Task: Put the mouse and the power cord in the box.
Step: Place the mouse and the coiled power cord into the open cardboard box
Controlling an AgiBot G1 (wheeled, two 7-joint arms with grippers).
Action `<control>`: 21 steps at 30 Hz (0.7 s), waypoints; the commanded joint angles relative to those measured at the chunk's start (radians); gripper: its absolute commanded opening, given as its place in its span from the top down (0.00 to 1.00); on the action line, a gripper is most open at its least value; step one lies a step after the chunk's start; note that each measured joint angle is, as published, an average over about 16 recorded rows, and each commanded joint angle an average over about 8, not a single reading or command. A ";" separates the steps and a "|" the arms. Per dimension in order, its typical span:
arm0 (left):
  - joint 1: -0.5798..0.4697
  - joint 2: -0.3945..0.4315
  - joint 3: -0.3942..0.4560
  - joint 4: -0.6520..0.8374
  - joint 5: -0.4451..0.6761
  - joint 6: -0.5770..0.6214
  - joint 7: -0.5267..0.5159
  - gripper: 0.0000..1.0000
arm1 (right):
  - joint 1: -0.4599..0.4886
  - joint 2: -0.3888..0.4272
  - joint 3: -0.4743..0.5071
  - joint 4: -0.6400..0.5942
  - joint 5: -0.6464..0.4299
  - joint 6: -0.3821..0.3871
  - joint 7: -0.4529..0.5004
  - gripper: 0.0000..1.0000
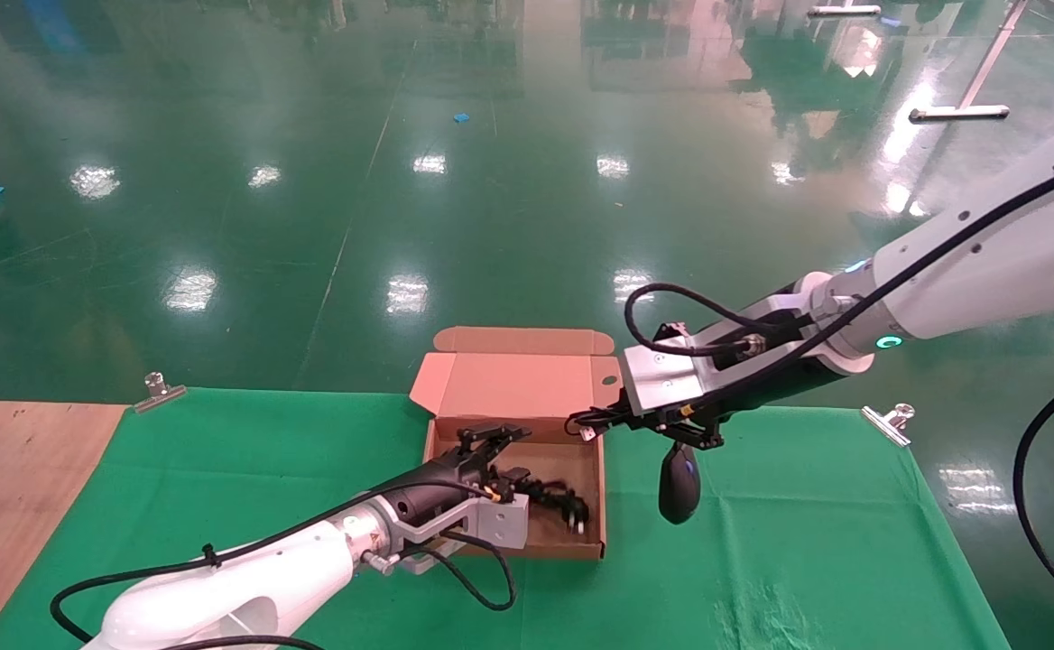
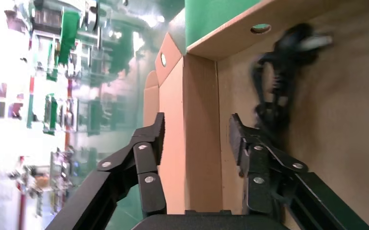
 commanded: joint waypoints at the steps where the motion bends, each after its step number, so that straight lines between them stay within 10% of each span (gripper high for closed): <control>1: -0.004 0.000 0.011 0.012 -0.027 0.012 -0.012 0.00 | 0.002 -0.003 -0.001 0.001 0.000 -0.003 0.001 1.00; 21: -0.008 -0.387 -0.034 -0.010 -0.189 0.529 -0.372 0.00 | -0.014 -0.155 -0.110 0.001 0.077 0.137 0.016 1.00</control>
